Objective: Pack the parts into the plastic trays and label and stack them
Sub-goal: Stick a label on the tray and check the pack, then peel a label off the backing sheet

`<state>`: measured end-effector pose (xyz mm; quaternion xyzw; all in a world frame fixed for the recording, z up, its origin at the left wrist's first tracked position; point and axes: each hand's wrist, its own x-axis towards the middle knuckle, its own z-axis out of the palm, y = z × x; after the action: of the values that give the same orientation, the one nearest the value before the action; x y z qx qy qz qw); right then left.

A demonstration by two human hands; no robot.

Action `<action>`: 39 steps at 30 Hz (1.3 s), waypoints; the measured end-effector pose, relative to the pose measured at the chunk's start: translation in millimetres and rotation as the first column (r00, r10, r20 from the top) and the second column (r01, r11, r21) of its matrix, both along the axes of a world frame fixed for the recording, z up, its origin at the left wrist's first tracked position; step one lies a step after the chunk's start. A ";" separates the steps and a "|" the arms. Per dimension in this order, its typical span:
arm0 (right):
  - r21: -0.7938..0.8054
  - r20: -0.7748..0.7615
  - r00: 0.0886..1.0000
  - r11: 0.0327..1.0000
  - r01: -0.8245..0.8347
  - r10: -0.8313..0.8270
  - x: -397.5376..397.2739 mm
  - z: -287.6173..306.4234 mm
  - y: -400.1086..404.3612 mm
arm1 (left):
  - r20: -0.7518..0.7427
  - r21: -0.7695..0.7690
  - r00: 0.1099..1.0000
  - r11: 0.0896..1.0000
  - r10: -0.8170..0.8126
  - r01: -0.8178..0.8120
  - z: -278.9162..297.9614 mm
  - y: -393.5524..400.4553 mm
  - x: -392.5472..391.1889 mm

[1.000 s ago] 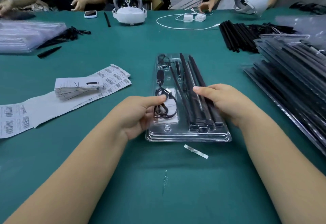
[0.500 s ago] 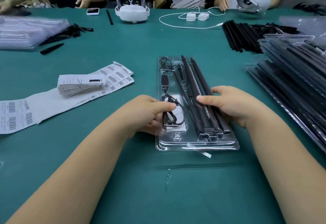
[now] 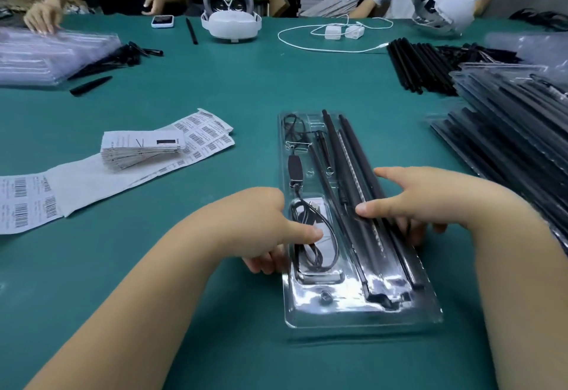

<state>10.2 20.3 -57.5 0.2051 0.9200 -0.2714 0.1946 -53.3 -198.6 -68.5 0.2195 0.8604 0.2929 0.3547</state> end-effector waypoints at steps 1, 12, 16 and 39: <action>0.015 0.022 1.000 1.000 -0.007 0.007 0.9 0.9 -0.7 | -0.012 -0.041 1.000 0.999 -0.027 0.027 0.6 0.7 1.4; 0.263 0.040 0.998 0.963 -0.054 0.046 3.5 6.9 -4.3 | -0.402 -0.137 0.911 0.978 0.092 -0.159 13.2 -31.9 -35.1; 0.271 -0.243 0.970 0.958 0.088 -0.020 -3.5 8.0 -1.2 | -0.783 -0.078 0.613 0.959 0.109 -0.272 14.1 -71.3 -91.0; 0.231 -0.359 0.931 0.973 0.022 0.064 -223.1 -37.9 -157.3 | -0.635 -0.067 0.772 0.991 0.043 -0.111 -15.8 -134.6 -155.2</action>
<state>-212.9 -137.0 -95.4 0.1625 0.9675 -0.1937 -0.0014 -208.6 -333.1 -84.3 0.2512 0.9514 0.1727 0.0438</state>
